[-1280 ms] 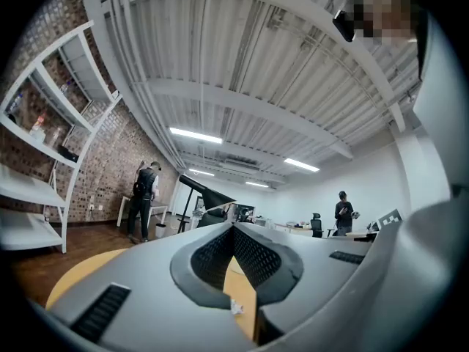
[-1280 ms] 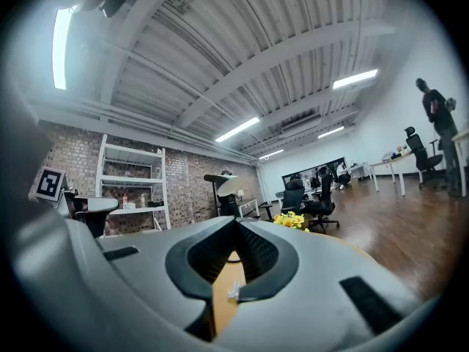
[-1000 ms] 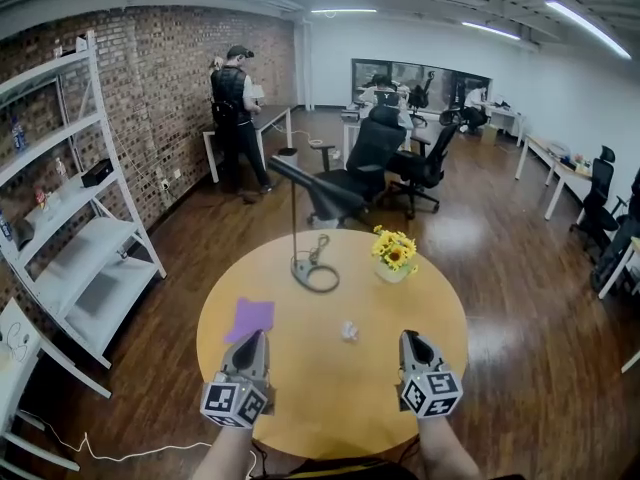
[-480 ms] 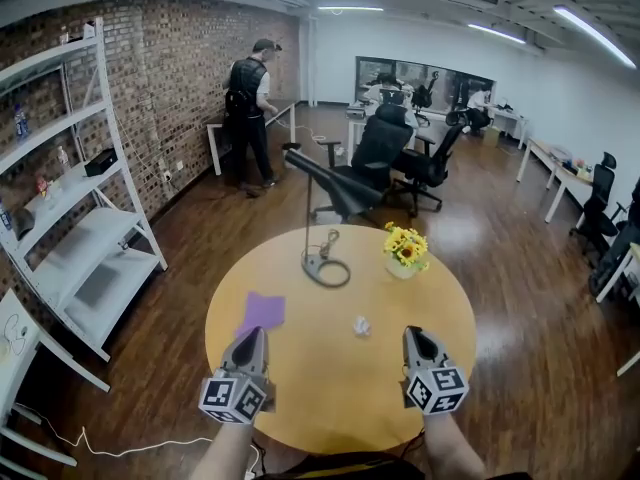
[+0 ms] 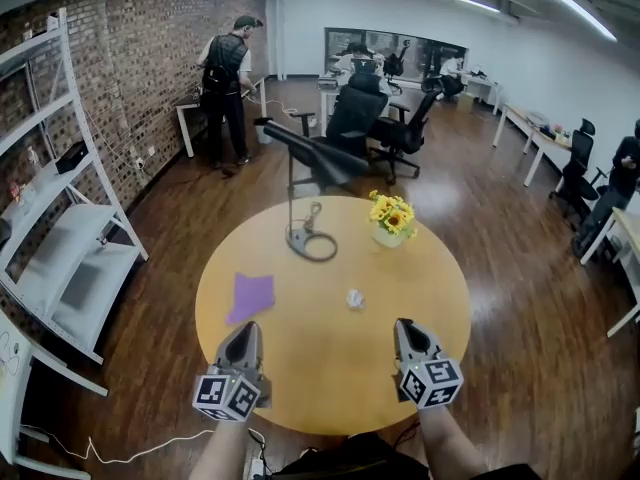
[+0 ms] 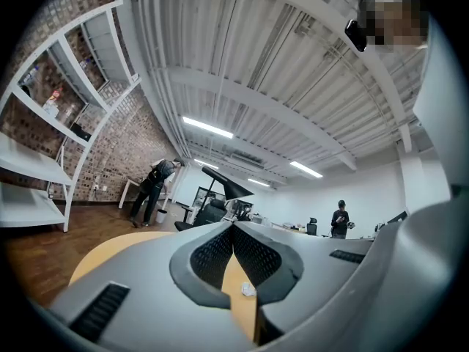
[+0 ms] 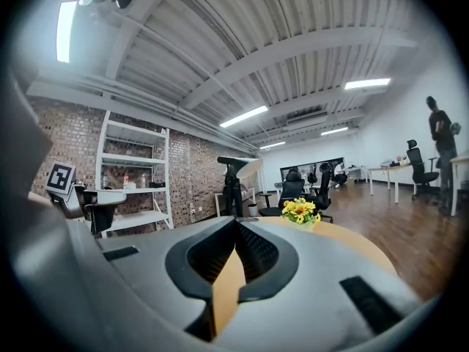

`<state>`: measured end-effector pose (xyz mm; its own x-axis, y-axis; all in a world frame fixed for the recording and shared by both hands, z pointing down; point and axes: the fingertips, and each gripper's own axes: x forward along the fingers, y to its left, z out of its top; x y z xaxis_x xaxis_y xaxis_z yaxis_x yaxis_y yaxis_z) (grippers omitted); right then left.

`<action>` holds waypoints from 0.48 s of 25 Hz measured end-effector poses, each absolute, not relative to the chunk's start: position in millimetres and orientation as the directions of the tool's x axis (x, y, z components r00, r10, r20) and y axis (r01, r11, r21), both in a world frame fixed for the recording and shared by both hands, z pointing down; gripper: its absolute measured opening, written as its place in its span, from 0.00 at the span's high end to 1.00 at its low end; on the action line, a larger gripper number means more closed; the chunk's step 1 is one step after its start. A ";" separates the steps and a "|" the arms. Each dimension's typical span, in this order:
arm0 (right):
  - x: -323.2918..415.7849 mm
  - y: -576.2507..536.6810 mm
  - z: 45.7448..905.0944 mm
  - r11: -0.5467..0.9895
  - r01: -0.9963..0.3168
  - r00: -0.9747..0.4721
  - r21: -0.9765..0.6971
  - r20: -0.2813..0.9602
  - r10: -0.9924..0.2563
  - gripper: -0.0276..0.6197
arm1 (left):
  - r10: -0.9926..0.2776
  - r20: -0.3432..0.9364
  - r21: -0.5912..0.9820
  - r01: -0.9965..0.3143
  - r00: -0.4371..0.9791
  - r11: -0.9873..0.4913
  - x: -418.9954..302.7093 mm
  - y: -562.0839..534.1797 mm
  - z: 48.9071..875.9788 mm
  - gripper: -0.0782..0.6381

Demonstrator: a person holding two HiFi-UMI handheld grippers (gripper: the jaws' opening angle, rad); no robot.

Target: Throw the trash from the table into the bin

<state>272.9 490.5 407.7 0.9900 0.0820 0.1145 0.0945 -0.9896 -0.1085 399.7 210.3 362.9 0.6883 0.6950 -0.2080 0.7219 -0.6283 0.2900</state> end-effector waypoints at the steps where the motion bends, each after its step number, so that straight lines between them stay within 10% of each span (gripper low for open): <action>1: 270.8 489.1 410.3 -0.988 0.102 0.989 -0.114 0.120 0.088 0.95 | 0.707 -0.198 0.291 0.730 0.679 -0.619 400.4 213.8 365.7 0.88; 6: 265.1 507.3 426.6 -0.980 0.141 0.981 -0.139 0.150 0.120 0.95 | 0.764 -0.152 0.312 0.764 0.627 -0.565 404.3 250.3 385.8 0.85; 9: 268.0 531.9 436.0 -0.976 0.158 0.977 -0.147 0.165 0.134 0.95 | 0.823 -0.129 0.322 0.809 0.553 -0.493 409.5 294.6 396.2 0.58; 12: 272.6 560.6 447.7 -0.972 0.174 0.971 -0.155 0.192 0.143 0.95 | 0.848 -0.074 0.285 0.826 0.525 -0.486 416.4 338.9 409.1 0.58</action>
